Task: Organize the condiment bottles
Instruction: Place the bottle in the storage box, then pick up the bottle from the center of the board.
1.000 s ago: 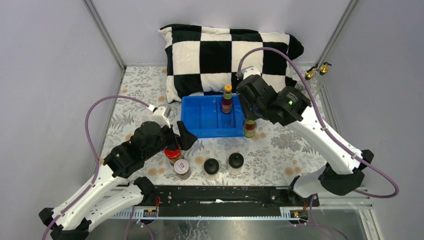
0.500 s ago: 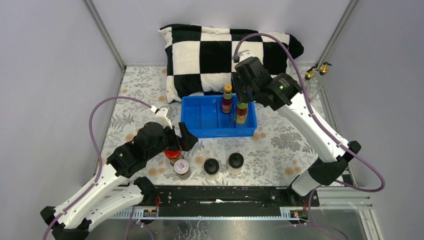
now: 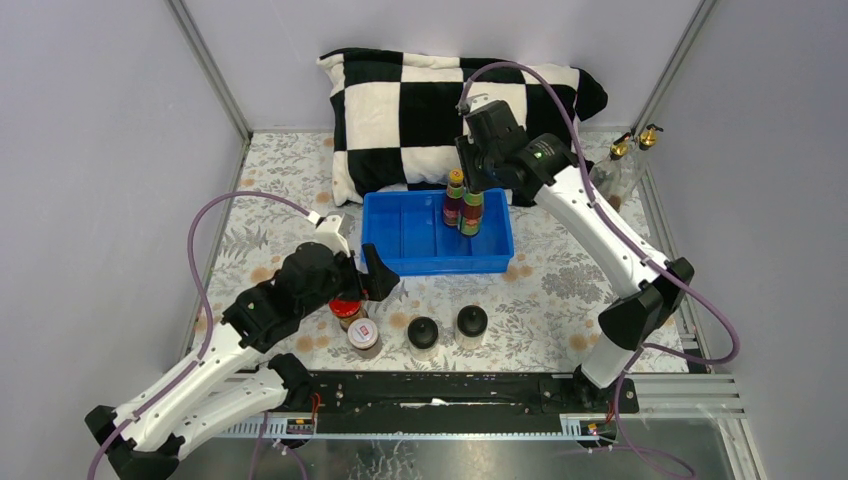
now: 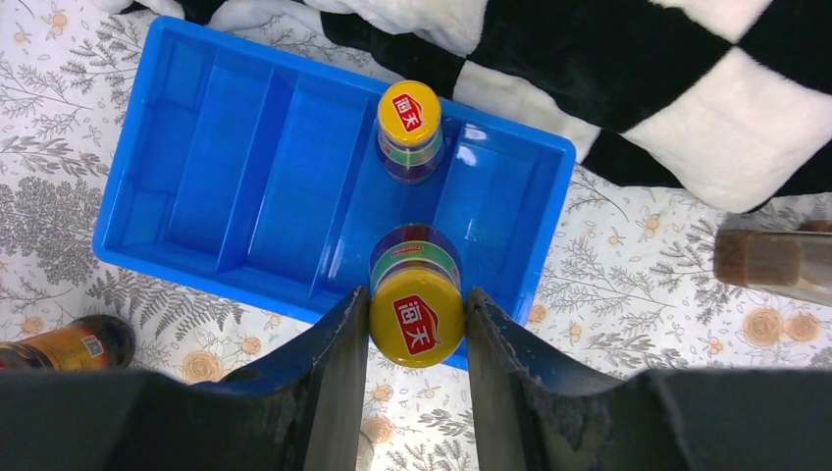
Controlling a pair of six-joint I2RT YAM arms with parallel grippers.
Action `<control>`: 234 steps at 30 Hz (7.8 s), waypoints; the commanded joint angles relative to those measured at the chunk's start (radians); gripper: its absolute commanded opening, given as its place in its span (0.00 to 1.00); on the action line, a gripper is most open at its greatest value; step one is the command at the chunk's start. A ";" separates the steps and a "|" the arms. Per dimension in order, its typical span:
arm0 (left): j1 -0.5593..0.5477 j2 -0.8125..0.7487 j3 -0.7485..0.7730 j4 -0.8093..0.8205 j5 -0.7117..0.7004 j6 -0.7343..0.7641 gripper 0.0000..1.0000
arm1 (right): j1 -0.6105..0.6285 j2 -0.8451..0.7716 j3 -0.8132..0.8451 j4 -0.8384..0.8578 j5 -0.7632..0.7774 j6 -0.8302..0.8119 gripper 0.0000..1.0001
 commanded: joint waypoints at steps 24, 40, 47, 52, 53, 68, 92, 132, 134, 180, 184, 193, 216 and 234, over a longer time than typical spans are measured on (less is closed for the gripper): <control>0.006 0.022 -0.037 0.088 0.008 -0.001 0.99 | -0.004 0.086 -0.147 0.308 -0.086 -0.013 0.32; 0.006 0.030 -0.057 0.112 0.012 -0.007 0.99 | -0.004 0.074 -0.240 0.335 -0.104 -0.005 0.35; 0.006 0.036 -0.057 0.120 0.013 -0.008 0.99 | -0.004 0.052 -0.258 0.315 -0.081 -0.003 0.53; 0.006 0.042 -0.057 0.125 0.014 -0.009 0.99 | -0.004 0.015 -0.288 0.320 -0.065 -0.005 0.62; 0.006 0.042 -0.057 0.127 0.015 -0.010 0.99 | -0.004 0.007 -0.290 0.320 -0.063 -0.005 0.65; 0.006 0.055 -0.050 0.131 0.007 -0.009 0.99 | -0.004 -0.154 -0.309 0.289 -0.022 0.000 0.75; 0.006 0.077 0.023 0.094 -0.039 0.045 0.99 | -0.004 -0.692 -0.727 0.219 0.038 0.058 0.78; 0.006 0.053 -0.033 0.177 0.057 0.035 0.99 | -0.004 -0.848 -0.773 0.125 -0.034 0.124 0.78; 0.006 0.037 -0.039 0.182 0.075 0.035 0.99 | -0.003 -0.858 -0.767 0.108 -0.051 0.134 0.78; -0.014 -0.019 -0.091 0.155 0.264 0.057 0.98 | 0.537 -0.723 -0.998 0.220 0.128 0.315 0.88; -0.014 -0.021 -0.089 0.153 0.262 0.057 0.98 | 0.538 -0.706 -1.038 0.288 0.135 0.303 0.88; -0.017 -0.016 -0.083 0.154 0.267 0.061 0.98 | 0.537 -0.645 -1.068 0.346 0.110 0.292 0.90; -0.017 -0.005 -0.076 0.148 0.251 0.068 0.98 | 0.539 -0.657 -1.058 0.317 0.169 0.323 0.53; -0.017 -0.006 -0.080 0.144 0.244 0.070 0.98 | 0.561 -0.506 -1.049 0.335 0.134 0.302 0.48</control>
